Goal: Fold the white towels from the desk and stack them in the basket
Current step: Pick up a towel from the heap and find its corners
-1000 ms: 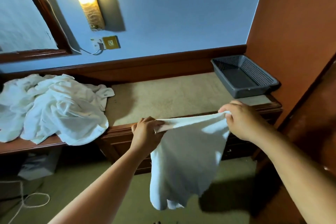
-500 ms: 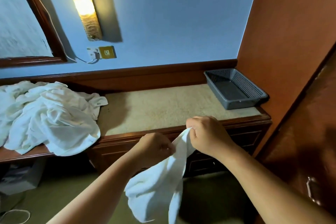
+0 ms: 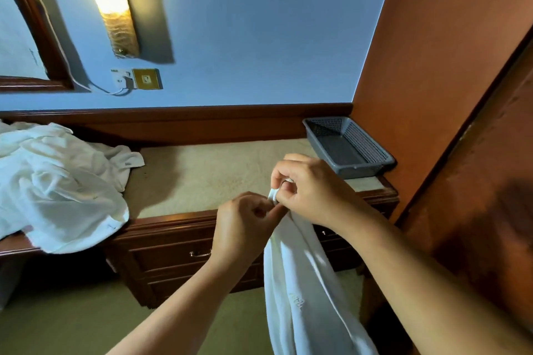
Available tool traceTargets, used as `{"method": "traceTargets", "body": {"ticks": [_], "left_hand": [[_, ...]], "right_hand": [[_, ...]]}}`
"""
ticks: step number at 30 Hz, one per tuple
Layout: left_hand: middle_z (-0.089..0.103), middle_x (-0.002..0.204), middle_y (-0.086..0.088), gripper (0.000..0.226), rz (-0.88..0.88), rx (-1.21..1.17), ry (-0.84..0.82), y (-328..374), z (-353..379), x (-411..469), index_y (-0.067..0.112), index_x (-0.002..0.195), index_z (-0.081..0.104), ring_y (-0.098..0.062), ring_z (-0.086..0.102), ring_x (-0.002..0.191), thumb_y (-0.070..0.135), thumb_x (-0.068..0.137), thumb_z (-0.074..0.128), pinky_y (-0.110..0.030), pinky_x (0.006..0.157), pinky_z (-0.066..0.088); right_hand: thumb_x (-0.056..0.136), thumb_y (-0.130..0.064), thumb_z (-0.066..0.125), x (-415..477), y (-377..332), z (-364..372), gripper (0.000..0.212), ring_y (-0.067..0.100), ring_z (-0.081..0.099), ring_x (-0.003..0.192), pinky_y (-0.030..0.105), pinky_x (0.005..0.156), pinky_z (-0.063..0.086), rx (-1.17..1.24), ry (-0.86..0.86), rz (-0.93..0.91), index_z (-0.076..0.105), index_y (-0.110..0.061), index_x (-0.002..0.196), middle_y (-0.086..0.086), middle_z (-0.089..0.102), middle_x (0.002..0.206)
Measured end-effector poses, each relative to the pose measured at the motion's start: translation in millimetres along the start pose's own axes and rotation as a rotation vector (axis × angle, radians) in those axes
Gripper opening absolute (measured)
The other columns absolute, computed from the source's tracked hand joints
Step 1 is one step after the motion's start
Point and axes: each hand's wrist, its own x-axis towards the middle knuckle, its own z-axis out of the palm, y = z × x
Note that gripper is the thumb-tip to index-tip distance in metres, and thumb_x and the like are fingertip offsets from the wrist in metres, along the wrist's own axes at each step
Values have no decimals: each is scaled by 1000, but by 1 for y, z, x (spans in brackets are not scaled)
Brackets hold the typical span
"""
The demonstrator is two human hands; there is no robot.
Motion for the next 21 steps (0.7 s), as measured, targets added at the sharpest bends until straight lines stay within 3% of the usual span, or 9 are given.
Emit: {"method": "traceTargets", "body": {"ticks": [7, 11, 13, 15, 17, 21], "left_hand": [[71, 80, 17, 22, 57, -92, 60, 31, 10, 13, 23, 79, 78, -5, 63, 68, 44, 83, 75, -15, 55, 46], [70, 90, 18, 13, 198, -86, -54, 43, 6, 26, 23, 88, 78, -1, 61, 77, 36, 86, 76, -13, 61, 46], [64, 87, 22, 9, 282, -19, -117, 43, 10, 30, 23, 82, 75, 3, 57, 79, 30, 87, 76, -10, 63, 41], [54, 77, 25, 22, 348, 83, -171, 37, 13, 36, 30, 71, 61, 4, 53, 74, 30, 89, 74, -9, 61, 35], [49, 71, 25, 31, 345, 160, -209, 25, 12, 42, 37, 68, 50, 1, 51, 70, 31, 91, 71, -10, 60, 33], [52, 75, 14, 27, 233, 328, -324, -6, 6, 53, 33, 70, 52, -13, 49, 74, 33, 94, 65, -27, 66, 36]], "right_hand": [[75, -3, 66, 8, 15, -41, 17, 7, 51, 67, 23, 52, 44, -123, 97, -23, 71, -19, 75, -8, 58, 81], [77, 0, 64, 14, 16, -62, 17, 5, 50, 67, 16, 55, 41, -185, 132, -94, 69, -16, 73, -6, 58, 81], [77, 0, 62, 17, 15, -67, 18, 3, 47, 66, 13, 57, 37, -196, 145, -119, 69, -16, 73, -4, 59, 83], [78, 0, 59, 18, 16, -68, 18, 7, 50, 66, 16, 57, 39, -190, 180, -128, 67, -15, 73, -2, 60, 83], [77, 0, 55, 20, 21, -70, 18, 12, 53, 67, 24, 55, 44, -173, 242, -134, 66, -14, 73, 0, 59, 84], [76, 3, 53, 21, 35, -75, 18, 18, 52, 64, 32, 53, 45, -195, 364, -133, 63, -11, 72, 3, 56, 80]]}}
